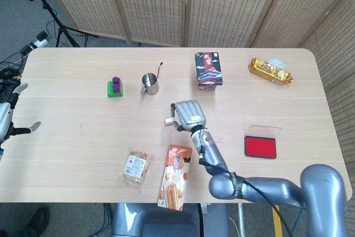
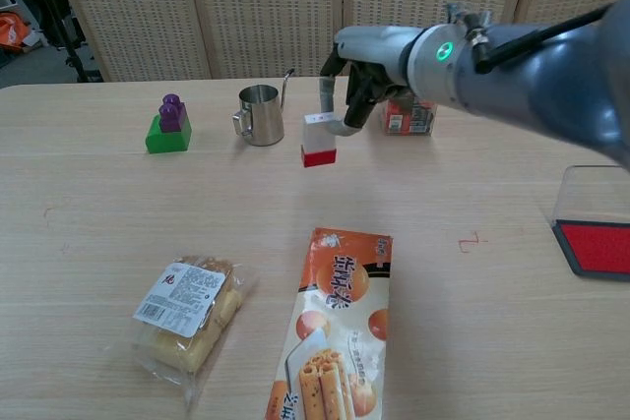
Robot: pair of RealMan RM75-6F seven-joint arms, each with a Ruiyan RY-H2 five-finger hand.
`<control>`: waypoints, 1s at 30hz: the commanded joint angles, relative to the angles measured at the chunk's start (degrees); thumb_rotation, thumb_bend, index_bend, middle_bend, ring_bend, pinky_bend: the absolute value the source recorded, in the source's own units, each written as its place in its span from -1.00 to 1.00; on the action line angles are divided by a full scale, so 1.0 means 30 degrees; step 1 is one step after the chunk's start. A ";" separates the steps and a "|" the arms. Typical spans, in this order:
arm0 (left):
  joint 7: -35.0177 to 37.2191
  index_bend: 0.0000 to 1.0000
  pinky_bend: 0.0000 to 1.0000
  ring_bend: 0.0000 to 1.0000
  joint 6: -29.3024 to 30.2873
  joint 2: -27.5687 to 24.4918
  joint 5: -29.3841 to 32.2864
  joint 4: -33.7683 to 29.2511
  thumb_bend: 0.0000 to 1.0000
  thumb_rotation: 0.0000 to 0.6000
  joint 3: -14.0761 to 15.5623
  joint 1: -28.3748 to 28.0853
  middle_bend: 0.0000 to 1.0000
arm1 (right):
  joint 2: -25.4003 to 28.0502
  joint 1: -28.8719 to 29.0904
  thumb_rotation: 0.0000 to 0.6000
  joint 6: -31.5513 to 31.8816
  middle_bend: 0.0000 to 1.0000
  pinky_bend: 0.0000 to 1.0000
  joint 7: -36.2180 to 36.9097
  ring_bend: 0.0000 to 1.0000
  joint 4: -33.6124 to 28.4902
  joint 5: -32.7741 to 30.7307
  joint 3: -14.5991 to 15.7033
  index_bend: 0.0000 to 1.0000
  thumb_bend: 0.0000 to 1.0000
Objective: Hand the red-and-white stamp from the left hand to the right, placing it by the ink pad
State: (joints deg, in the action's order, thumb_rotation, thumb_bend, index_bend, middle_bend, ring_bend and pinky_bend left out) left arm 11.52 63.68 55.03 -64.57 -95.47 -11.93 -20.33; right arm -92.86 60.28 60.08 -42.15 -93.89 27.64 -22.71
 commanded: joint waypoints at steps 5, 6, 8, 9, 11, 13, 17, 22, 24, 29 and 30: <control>-0.0478 -1.00 -1.00 -1.00 0.0205 0.0022 -0.0315 -0.0344 -0.57 1.00 0.0151 0.0065 -1.00 | 0.6785 -0.4599 1.00 0.1097 0.89 1.00 0.2342 0.92 -0.5882 0.3399 0.2906 0.17 0.41; -0.0532 -1.00 -1.00 -1.00 0.0228 0.0025 -0.0354 -0.0389 -0.57 1.00 0.0169 0.0070 -1.00 | 0.7133 -0.4904 1.00 0.1084 0.89 1.00 0.2629 0.92 -0.6056 0.3677 0.3123 0.17 0.42; -0.0677 -1.00 -1.00 -1.00 0.0326 0.0036 -0.0484 -0.0529 -0.57 1.00 0.0217 0.0095 -1.00 | 0.8064 -0.5795 1.00 0.1012 0.89 1.00 0.3566 0.93 -0.6373 0.4617 0.3751 0.17 0.43; -0.0709 -1.00 -1.00 -1.00 0.0362 0.0042 -0.0528 -0.0577 -0.57 1.00 0.0229 0.0106 -1.00 | 0.8334 -0.6080 1.00 0.0977 0.89 1.00 0.3895 0.93 -0.6401 0.4959 0.3954 0.17 0.45; -0.0869 -1.00 -1.00 -1.00 0.0532 0.0058 -0.0678 -0.0707 -0.57 1.00 0.0282 0.0162 -1.00 | 0.9127 -0.7027 1.00 0.0851 0.89 1.00 0.5070 0.92 -0.6215 0.6133 0.4633 0.17 0.45; -0.1080 -1.00 -1.00 -1.00 0.0727 0.0099 -0.0760 -0.0812 -0.57 1.00 0.0315 0.0219 -1.00 | 0.9656 -0.7870 1.00 0.0781 0.89 1.00 0.6292 0.93 -0.5666 0.7309 0.5177 0.17 0.45; -0.1606 -1.00 -1.00 -1.00 0.1205 0.0207 -0.0672 -0.0956 -0.57 1.00 0.0287 0.0345 -1.00 | 0.9985 -0.9278 1.00 0.0889 0.89 1.00 0.8926 0.93 -0.3802 0.9361 0.5797 0.18 0.45; -0.1982 -1.00 -1.00 -1.00 0.1391 0.0275 -0.0561 -0.1178 -0.57 1.00 0.0295 0.0410 -1.00 | 0.9563 -1.0161 1.00 0.0345 0.89 1.00 1.1749 0.93 -0.1661 1.0727 0.6053 0.18 0.45; -0.2153 -1.00 -1.00 -1.00 0.1380 0.0305 -0.0582 -0.1262 -0.57 1.00 0.0348 0.0407 -1.00 | 0.9166 -1.0370 1.00 0.0058 0.89 1.00 1.2531 0.93 -0.0623 1.1102 0.6150 0.18 0.45; -0.2458 -1.00 -1.00 -1.00 0.1373 0.0404 -0.0540 -0.1298 -0.57 1.00 0.0393 0.0386 -1.00 | 0.8341 -1.0827 1.00 -0.0319 0.89 1.00 1.3970 0.93 0.1204 1.1975 0.6385 0.19 0.45; -0.2514 -1.00 -1.00 -1.00 0.1375 0.0434 -0.0501 -0.1288 -0.57 1.00 0.0383 0.0375 -1.00 | 0.8240 -1.0916 1.00 -0.0449 0.89 1.00 1.4270 0.93 0.1424 1.2084 0.6436 0.19 0.46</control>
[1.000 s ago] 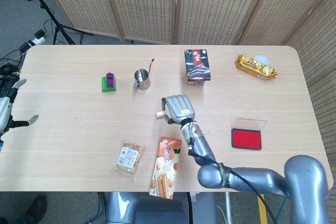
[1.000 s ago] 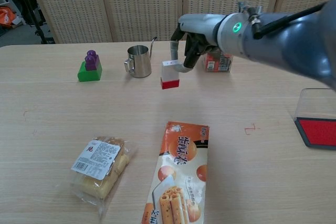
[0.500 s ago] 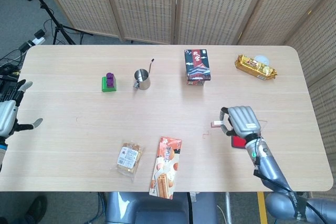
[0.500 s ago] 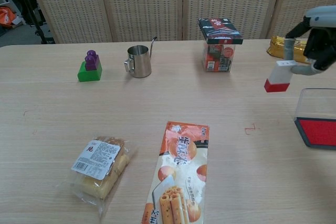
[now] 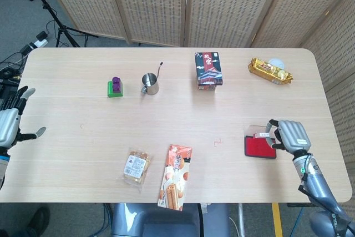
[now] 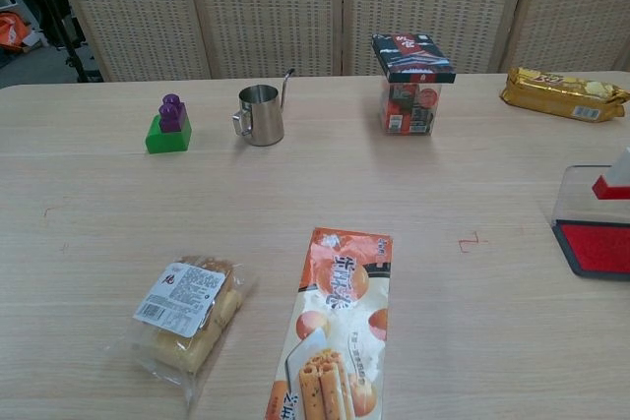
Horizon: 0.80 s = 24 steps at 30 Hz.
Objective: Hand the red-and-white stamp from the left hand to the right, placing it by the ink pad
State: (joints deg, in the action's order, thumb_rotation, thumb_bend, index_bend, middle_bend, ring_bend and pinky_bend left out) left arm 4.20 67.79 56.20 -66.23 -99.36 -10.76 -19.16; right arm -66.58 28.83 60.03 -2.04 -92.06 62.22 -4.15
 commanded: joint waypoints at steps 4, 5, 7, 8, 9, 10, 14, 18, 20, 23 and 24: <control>-0.0179 -1.00 -1.00 -1.00 -0.0039 0.0084 0.0122 0.0011 -0.57 1.00 -0.0014 -0.0042 -1.00 | -0.0806 -0.0676 1.00 -0.0643 0.89 1.00 0.1574 0.93 0.1428 0.1006 0.0399 0.19 0.50; -0.0216 -1.00 -1.00 -1.00 -0.0059 0.0091 0.0150 0.0012 -0.57 1.00 -0.0016 -0.0051 -1.00 | -0.0911 -0.0770 1.00 -0.0717 0.89 1.00 0.1837 0.93 0.1620 0.1173 0.0439 0.19 0.50; -0.0258 -1.00 -1.00 -1.00 -0.0057 0.0100 0.0174 0.0006 -0.57 1.00 -0.0021 -0.0052 -1.00 | -0.1040 -0.0872 1.00 -0.0769 0.89 1.00 0.2137 0.93 0.1828 0.1394 0.0466 0.19 0.50; -0.0283 -1.00 -1.00 -1.00 -0.0052 0.0104 0.0180 0.0001 -0.57 1.00 -0.0022 -0.0052 -1.00 | -0.1108 -0.0921 1.00 -0.0800 0.89 1.00 0.2278 0.93 0.1937 0.1516 0.0477 0.19 0.50; -0.0307 -1.00 -1.00 -1.00 -0.0047 0.0112 0.0189 -0.0007 -0.57 1.00 -0.0024 -0.0052 -1.00 | -0.1167 -0.0959 1.00 -0.0827 0.89 1.00 0.2413 0.93 0.2022 0.1622 0.0469 0.19 0.50; -0.0322 -1.00 -1.00 -1.00 -0.0049 0.0116 0.0196 -0.0012 -0.57 1.00 -0.0023 -0.0052 -1.00 | -0.1211 -0.0984 1.00 -0.0840 0.89 1.00 0.2515 0.93 0.2062 0.1682 0.0452 0.19 0.50; -0.0347 -1.00 -1.00 -1.00 -0.0086 0.0114 0.0227 -0.0014 -0.57 1.00 -0.0027 -0.0059 -1.00 | -0.1456 -0.0992 1.00 -0.0939 0.89 1.00 0.2626 0.93 0.2392 0.1907 0.0358 0.19 0.50; -0.0377 -1.00 -1.00 -1.00 -0.0077 0.0123 0.0252 -0.0005 -0.57 1.00 -0.0037 -0.0050 -1.00 | -0.1883 -0.0966 1.00 -0.1308 0.89 1.00 0.2446 0.93 0.2925 0.1848 0.0371 0.19 0.50; -0.0406 -1.00 -1.00 -1.00 -0.0100 0.0132 0.0244 -0.0004 -0.57 1.00 -0.0021 -0.0055 -1.00 | -0.2070 -0.0962 1.00 -0.1523 0.89 1.00 0.2445 0.93 0.3179 0.1791 0.0381 0.19 0.50; -0.0459 -1.00 -1.00 -1.00 -0.0141 0.0155 0.0273 0.0000 -0.57 1.00 -0.0014 -0.0071 -1.00 | -0.2448 -0.1026 1.00 -0.1860 0.89 1.00 0.2681 0.93 0.3744 0.1766 0.0402 0.19 0.50; -0.0462 -1.00 -1.00 -1.00 -0.0158 0.0164 0.0298 0.0002 -0.57 1.00 -0.0021 -0.0078 -1.00 | -0.2516 -0.1034 1.00 -0.1916 0.89 1.00 0.2736 0.93 0.3879 0.1830 0.0403 0.19 0.50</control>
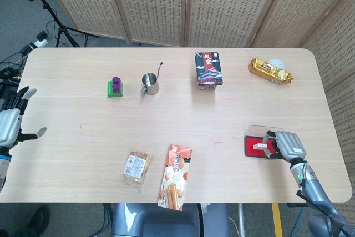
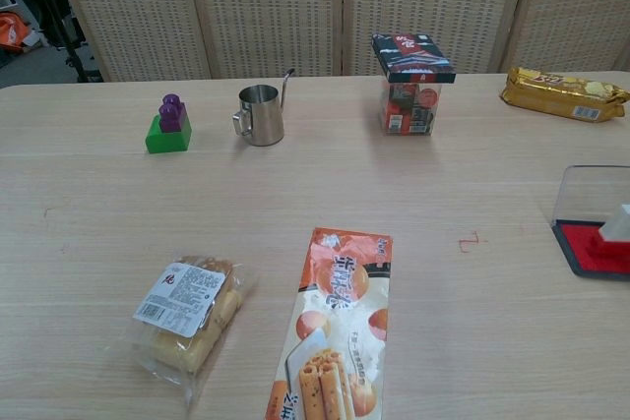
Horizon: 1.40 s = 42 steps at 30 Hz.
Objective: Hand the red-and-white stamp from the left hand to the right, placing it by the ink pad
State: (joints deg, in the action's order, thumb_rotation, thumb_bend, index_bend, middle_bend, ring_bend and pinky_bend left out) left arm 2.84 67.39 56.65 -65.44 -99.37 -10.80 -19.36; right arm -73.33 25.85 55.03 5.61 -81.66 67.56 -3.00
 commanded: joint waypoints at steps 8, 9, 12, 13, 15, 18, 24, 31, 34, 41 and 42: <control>-0.0036 -1.00 -1.00 -1.00 -0.0058 0.0025 0.0018 -0.0021 -0.57 1.00 0.0012 -0.0007 -1.00 | -0.0740 -0.0119 1.00 -0.0803 0.89 1.00 0.0332 0.93 0.1242 0.0196 0.0053 0.19 0.50; -0.0028 -1.00 -1.00 -1.00 -0.0065 0.0022 0.0019 -0.0023 -0.57 1.00 0.0013 -0.0004 -1.00 | -0.0776 -0.0129 1.00 -0.0856 0.89 1.00 0.0321 0.92 0.1305 0.0191 0.0049 0.19 0.50; 0.0021 -1.00 -1.00 -1.00 -0.0075 0.0010 0.0015 -0.0018 -0.57 1.00 -0.0006 -0.0005 -1.00 | -0.0819 -0.0188 1.00 -0.0870 0.89 1.00 0.0382 0.93 0.1351 0.0228 -0.0035 0.19 0.50; 0.0031 -1.00 -1.00 -1.00 -0.0085 0.0005 0.0012 -0.0016 -0.57 1.00 -0.0006 -0.0005 -1.00 | -0.0812 -0.0216 1.00 -0.0813 0.89 1.00 0.0412 0.93 0.1331 0.0262 -0.0079 0.19 0.50; 0.0057 -1.00 -1.00 -1.00 -0.0098 -0.0002 0.0008 -0.0014 -0.57 1.00 -0.0007 -0.0004 -1.00 | -0.0800 -0.0242 1.00 -0.0746 0.89 1.00 0.0441 0.93 0.1302 0.0302 -0.0125 0.19 0.50; 0.0136 -1.00 -1.00 -1.00 -0.0139 -0.0040 -0.0024 -0.0023 -0.57 1.00 -0.0006 -0.0003 -1.00 | -0.0751 -0.0274 1.00 -0.0689 0.89 1.00 0.0442 0.93 0.1230 0.0358 -0.0187 0.19 0.51; 0.0384 -1.00 -1.00 -1.00 -0.0116 -0.0149 -0.0101 -0.0017 -0.57 1.00 -0.0010 0.0077 -1.00 | -0.0465 -0.0402 1.00 -0.0426 0.89 1.00 0.0610 0.93 0.0524 0.0566 -0.0393 0.19 0.50; 0.0547 -1.00 -1.00 -1.00 -0.0103 -0.0266 -0.0165 -0.0085 -0.57 1.00 -0.0002 0.0146 -1.00 | 0.1930 -0.0272 1.00 0.2020 0.89 1.00 0.1324 0.93 -0.4032 0.1797 -0.2332 0.19 0.51; 0.0591 -1.00 -1.00 -1.00 -0.0088 -0.0292 -0.0212 -0.0097 -0.57 1.00 0.0008 0.0169 -1.00 | 0.2192 0.0093 1.00 0.2110 0.89 1.00 0.0555 0.93 -0.5140 0.1636 -0.2807 0.19 0.51; 0.0626 -1.00 -1.00 -1.00 -0.0189 -0.0323 -0.0257 -0.0083 -0.57 1.00 0.0034 0.0148 -1.00 | 0.0642 0.1703 1.00 0.1223 0.89 1.00 -0.3648 0.93 -0.6092 -0.0708 -0.3230 0.19 0.52; 0.0638 -1.00 -1.00 -1.00 -0.0196 -0.0328 -0.0243 -0.0072 -0.57 1.00 0.0028 0.0147 -1.00 | 0.0271 0.1913 1.00 0.1147 0.89 1.00 -0.4163 0.93 -0.6022 -0.1063 -0.3226 0.19 0.52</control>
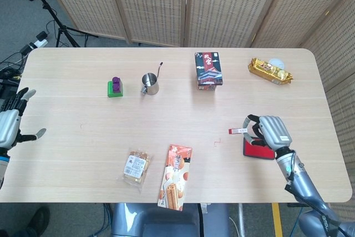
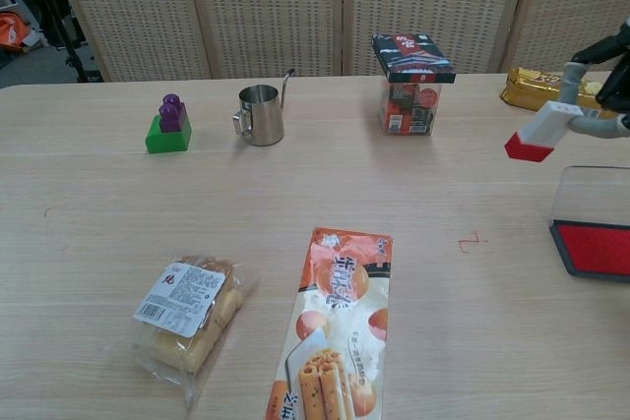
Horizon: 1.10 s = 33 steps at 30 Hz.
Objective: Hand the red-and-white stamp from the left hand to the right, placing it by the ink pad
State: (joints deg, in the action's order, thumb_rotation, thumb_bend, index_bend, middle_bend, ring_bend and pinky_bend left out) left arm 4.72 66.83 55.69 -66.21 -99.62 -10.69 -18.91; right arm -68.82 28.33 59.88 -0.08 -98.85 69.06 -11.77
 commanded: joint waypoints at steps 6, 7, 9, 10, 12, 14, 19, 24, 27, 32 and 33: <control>0.0078 -1.00 -1.00 -1.00 -0.0157 -0.0007 0.0074 0.0108 -0.57 1.00 -0.0005 -0.0041 -1.00 | -0.3741 0.2162 1.00 -0.0541 0.89 1.00 -0.4868 0.93 0.0904 -0.3375 -0.0154 0.19 0.53; 0.0094 -1.00 -1.00 -1.00 -0.0185 -0.0012 0.0065 0.0105 -0.57 1.00 0.0002 -0.0048 -1.00 | -0.4118 0.2297 1.00 -0.0596 0.89 1.00 -0.5140 0.93 0.1172 -0.3639 -0.0105 0.19 0.54; 0.0116 -1.00 -1.00 -1.00 -0.0211 -0.0032 0.0062 0.0110 -0.57 1.00 0.0007 -0.0049 -1.00 | -0.4823 0.2521 1.00 -0.0605 0.89 1.00 -0.5628 0.93 0.1728 -0.4129 -0.0040 0.19 0.55; 0.0123 -1.00 -1.00 -1.00 -0.0220 -0.0038 0.0073 0.0111 -0.57 1.00 0.0004 -0.0050 -1.00 | -0.5106 0.2601 1.00 -0.0651 0.89 1.00 -0.5795 0.93 0.1974 -0.4335 0.0015 0.19 0.55; 0.0139 -1.00 -1.00 -1.00 -0.0244 -0.0052 0.0103 0.0114 -0.57 1.00 0.0004 -0.0048 -1.00 | -0.5568 0.2716 1.00 -0.0682 0.89 1.00 -0.6080 0.93 0.2417 -0.4677 0.0107 0.19 0.55; 0.0178 -1.00 -1.00 -1.00 -0.0303 -0.0083 0.0088 0.0110 -0.57 1.00 0.0022 -0.0052 -1.00 | -0.5874 0.2770 1.00 -0.0778 0.89 1.00 -0.6343 0.93 0.2835 -0.4851 0.0332 0.19 0.55; 0.0268 -1.00 -1.00 -1.00 -0.0306 -0.0132 -0.0006 0.0072 -0.57 1.00 0.0039 -0.0036 -1.00 | -0.6159 0.2751 1.00 -0.0837 0.89 1.00 -0.6485 0.93 0.3428 -0.4885 0.0613 0.19 0.55; 0.0169 -1.00 -1.00 -1.00 -0.0391 -0.0090 -0.0007 0.0054 -0.57 1.00 0.0078 -0.0086 -1.00 | -0.6143 0.2669 1.00 -0.0832 0.89 1.00 -0.6406 0.93 0.3643 -0.4788 0.0731 0.19 0.55; 0.0138 -1.00 -1.00 -1.00 -0.0417 -0.0084 -0.0047 0.0034 -0.57 1.00 0.0107 -0.0100 -1.00 | -0.6136 0.2600 1.00 -0.0891 0.89 1.00 -0.6292 0.93 0.3789 -0.4641 0.0862 0.19 0.55; 0.0032 -1.00 -1.00 -1.00 -0.0458 -0.0055 0.0001 0.0040 -0.57 1.00 0.0131 -0.0130 -1.00 | -0.6251 0.2576 1.00 -0.1015 0.89 1.00 -0.6274 0.93 0.4118 -0.4637 0.0961 0.19 0.55; 0.0021 -1.00 -1.00 -1.00 -0.0467 -0.0055 0.0009 0.0036 -0.57 1.00 0.0134 -0.0134 -1.00 | -0.6274 0.2585 1.00 -0.1051 0.89 1.00 -0.6289 0.93 0.4176 -0.4642 0.0972 0.19 0.55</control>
State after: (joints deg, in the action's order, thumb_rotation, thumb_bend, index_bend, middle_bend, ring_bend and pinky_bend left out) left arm 4.78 65.43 55.52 -66.19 -99.52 -10.29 -19.31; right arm -87.60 36.07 56.79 -18.94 -86.39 55.15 -8.88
